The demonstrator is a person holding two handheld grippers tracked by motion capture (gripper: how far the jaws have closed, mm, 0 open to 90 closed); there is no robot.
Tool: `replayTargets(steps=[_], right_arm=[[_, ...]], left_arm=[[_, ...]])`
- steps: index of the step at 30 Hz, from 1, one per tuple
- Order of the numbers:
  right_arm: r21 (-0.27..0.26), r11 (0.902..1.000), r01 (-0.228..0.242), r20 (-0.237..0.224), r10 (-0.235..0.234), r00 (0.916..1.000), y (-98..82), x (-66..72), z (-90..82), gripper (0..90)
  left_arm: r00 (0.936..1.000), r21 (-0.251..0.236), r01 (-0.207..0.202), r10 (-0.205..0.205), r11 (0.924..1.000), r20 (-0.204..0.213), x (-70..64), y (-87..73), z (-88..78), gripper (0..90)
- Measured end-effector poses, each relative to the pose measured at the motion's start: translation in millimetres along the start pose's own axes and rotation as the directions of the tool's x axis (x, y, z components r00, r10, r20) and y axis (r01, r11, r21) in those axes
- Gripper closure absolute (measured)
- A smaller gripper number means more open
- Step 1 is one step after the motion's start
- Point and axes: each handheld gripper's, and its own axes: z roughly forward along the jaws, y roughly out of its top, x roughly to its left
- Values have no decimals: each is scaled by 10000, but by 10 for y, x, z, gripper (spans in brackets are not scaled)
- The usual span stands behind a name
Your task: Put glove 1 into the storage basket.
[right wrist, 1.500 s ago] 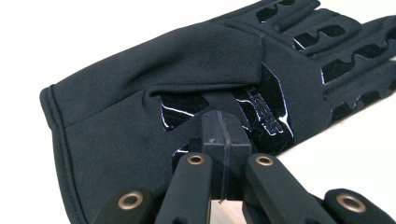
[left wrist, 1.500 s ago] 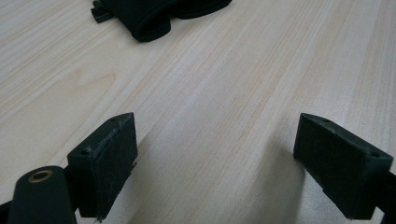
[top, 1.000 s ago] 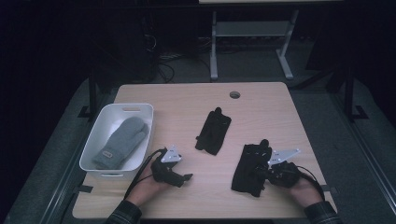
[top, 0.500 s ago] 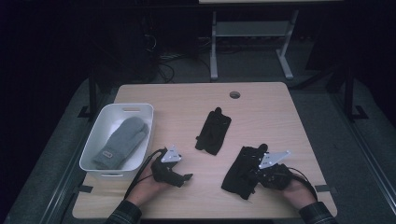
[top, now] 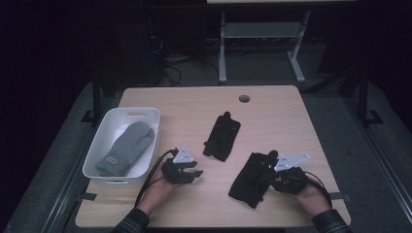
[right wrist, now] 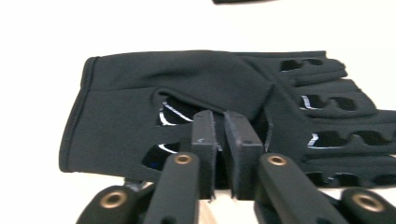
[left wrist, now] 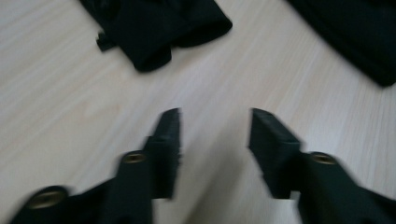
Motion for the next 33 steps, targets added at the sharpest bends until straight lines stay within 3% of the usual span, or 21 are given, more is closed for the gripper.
replayTargets(steps=[3,6,11,18,21,22,27,29,33], right_arm=[[-132,9998,-172,285,176,9994,-16,-39,-20,688],[-281,9990,-334,416,345,9985,-29,-75,-45,614],[-449,9979,-470,783,504,9957,-57,-117,-54,496],[-485,9972,-561,749,596,9954,-73,-137,-59,455],[-476,9974,-542,755,577,9955,-76,-146,-55,452],[-478,9973,-552,738,586,9955,-78,-147,-55,451],[-429,9977,-516,736,547,9958,-85,-149,-53,444],[-493,9975,-505,729,540,9959,-84,-150,-63,443],[-497,9975,-495,739,531,9959,-84,-152,-65,439]], left_arm=[[10000,-39,35,-35,10000,77,74,106,42,891],[10000,140,62,-62,9999,-37,151,232,131,894],[9995,-10,140,-141,9999,-279,312,473,301,894],[9978,79,370,-365,9993,-546,629,682,576,894],[9972,-159,666,-671,9977,-336,719,729,662,894],[9961,-243,828,-834,9963,-271,730,748,699,894],[9979,464,558,-543,9974,-342,727,765,883,894],[9978,465,638,-628,9969,-230,719,760,886,895],[9992,683,389,-392,9969,22,662,741,843,896]])
